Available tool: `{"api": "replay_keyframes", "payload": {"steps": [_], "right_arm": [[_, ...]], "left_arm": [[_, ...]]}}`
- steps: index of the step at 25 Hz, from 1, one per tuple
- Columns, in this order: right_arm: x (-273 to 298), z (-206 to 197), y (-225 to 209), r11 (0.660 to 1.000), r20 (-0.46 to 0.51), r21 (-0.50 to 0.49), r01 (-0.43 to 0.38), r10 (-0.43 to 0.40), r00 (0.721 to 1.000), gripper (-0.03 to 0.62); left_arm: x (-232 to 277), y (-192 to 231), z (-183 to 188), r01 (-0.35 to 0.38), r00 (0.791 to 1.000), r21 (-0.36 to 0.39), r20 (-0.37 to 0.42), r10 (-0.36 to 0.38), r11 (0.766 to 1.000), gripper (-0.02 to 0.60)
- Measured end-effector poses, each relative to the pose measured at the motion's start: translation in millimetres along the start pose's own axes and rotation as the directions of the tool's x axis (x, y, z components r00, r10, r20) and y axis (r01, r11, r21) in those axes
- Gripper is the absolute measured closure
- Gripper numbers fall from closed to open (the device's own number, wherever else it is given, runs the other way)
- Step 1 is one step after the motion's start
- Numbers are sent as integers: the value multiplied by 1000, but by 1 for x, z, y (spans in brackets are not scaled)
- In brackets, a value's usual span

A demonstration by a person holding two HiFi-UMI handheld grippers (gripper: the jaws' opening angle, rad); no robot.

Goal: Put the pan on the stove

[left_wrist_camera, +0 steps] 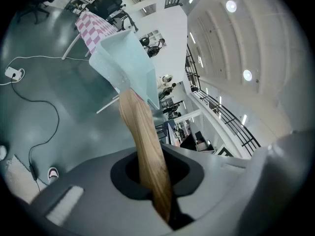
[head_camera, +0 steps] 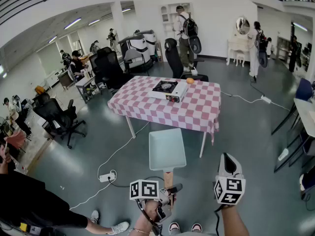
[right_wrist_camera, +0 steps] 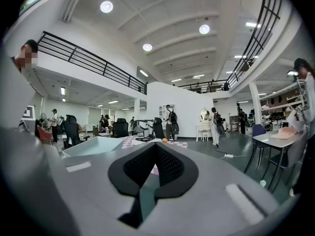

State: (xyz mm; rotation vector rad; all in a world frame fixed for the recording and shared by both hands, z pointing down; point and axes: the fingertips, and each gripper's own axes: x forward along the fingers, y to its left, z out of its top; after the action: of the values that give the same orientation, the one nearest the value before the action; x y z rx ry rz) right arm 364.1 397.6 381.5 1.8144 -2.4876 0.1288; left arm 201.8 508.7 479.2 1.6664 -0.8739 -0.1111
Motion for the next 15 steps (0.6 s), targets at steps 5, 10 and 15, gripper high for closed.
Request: {"api": "replay_keyframes", "payload": {"steps": [5,10,15], "right_arm": [[-2,1,5,1000,3,-10,-8,8,1000,586],[-3,-1,7,1000,-4,-13,-13,13,1000,586],[3,-3,9,999,12,38,-30,29,1000,585]], "left_arm": [[-6,2,-1,-8,1000,1,7,8,1000,558],[-10,6,-1,-16,1000,2,16,16,1000,560],[-11,10,1,-9,1000,-6,16,9,1000,558]]}}
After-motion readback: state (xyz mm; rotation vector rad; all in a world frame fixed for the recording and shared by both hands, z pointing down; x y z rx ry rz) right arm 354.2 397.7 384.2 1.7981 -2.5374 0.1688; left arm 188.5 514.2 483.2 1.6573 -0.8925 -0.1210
